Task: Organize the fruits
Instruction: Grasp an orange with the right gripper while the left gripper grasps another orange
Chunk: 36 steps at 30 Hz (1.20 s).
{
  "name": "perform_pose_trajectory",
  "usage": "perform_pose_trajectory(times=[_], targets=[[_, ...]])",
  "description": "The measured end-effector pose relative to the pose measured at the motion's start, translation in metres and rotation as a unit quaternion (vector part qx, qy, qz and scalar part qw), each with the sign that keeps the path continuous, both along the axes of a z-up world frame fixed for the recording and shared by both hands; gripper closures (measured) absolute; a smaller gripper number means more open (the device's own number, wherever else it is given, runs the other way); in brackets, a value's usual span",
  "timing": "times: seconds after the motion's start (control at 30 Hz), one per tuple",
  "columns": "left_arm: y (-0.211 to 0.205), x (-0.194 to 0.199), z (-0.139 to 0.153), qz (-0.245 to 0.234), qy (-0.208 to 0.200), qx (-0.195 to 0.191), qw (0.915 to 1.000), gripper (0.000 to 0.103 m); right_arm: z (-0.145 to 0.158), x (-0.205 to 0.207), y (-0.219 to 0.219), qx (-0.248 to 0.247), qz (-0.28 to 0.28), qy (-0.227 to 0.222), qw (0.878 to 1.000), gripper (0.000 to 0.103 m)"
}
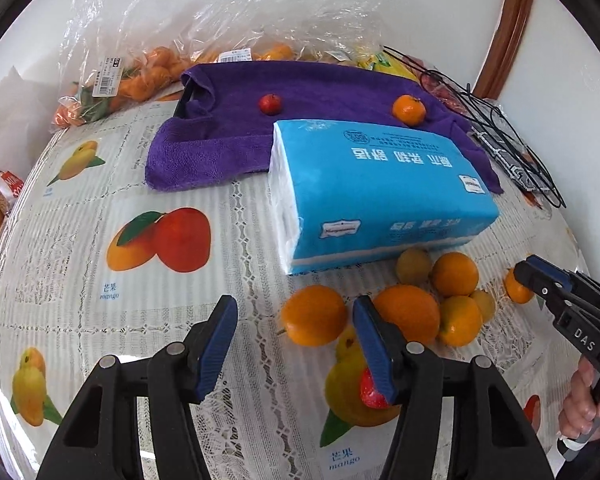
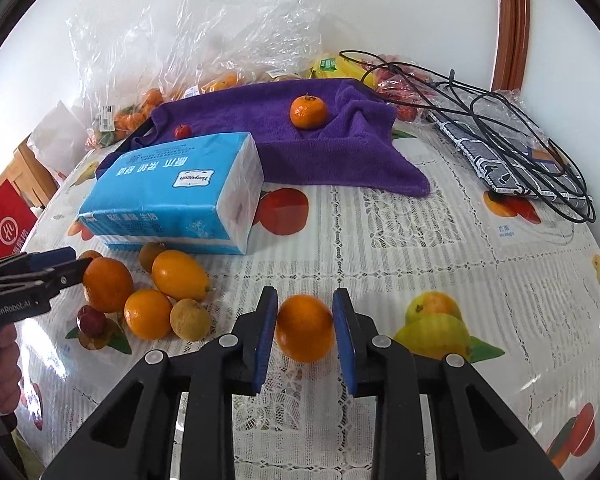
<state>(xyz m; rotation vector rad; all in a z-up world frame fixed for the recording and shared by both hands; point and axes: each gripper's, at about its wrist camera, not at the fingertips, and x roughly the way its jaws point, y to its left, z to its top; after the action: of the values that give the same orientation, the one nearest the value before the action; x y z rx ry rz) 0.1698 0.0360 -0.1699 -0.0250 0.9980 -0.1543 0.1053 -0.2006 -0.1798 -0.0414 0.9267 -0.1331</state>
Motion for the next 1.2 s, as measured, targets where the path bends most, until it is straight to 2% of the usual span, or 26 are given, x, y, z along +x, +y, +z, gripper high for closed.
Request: perform_pose_trajectory(times=[0.13,0.2,0.33,0.47,0.57,0.87,1.0,1.2], targets=[[0.002,0.004,-0.003,0.000,0.007,-0.009,0.9999,0.058,0.000,0.001,-0.001,0.006,0.002,0.002,1.000,0.075],[0.001,0.005,-0.006,-0.005,0.011,-0.007,0.9999,0.070,-0.001,0.001,0.000,0.004,0.003,0.002,1.000,0.075],[-0.002,0.002,-0.008,-0.010,0.006,0.003,0.9999,0.070,-0.002,-0.001,0.002,0.001,0.001,-0.002,1.000,0.075],[0.003,0.002,-0.008,-0.004,0.012,-0.008,0.9999,0.069,-0.003,-0.003,0.004,-0.008,0.011,-0.005,1.000,0.075],[0.002,0.000,-0.008,0.000,0.008,0.001,1.0000,0.070,-0.007,-0.001,0.002,-0.010,0.012,0.002,1.000,0.072],[0.009,-0.008,-0.004,0.009,0.003,-0.007,0.9999,0.070,-0.018,-0.006,-0.003,-0.007,0.015,0.015,1.000,0.071],[0.011,-0.014,0.001,0.010,-0.002,-0.012,0.9999,0.070,-0.012,-0.010,-0.002,0.012,0.014,0.013,1.000,0.071],[0.005,-0.020,0.015,0.003,-0.016,-0.017,0.9997,0.070,0.005,-0.012,0.015,0.003,0.032,-0.008,0.999,0.071]])
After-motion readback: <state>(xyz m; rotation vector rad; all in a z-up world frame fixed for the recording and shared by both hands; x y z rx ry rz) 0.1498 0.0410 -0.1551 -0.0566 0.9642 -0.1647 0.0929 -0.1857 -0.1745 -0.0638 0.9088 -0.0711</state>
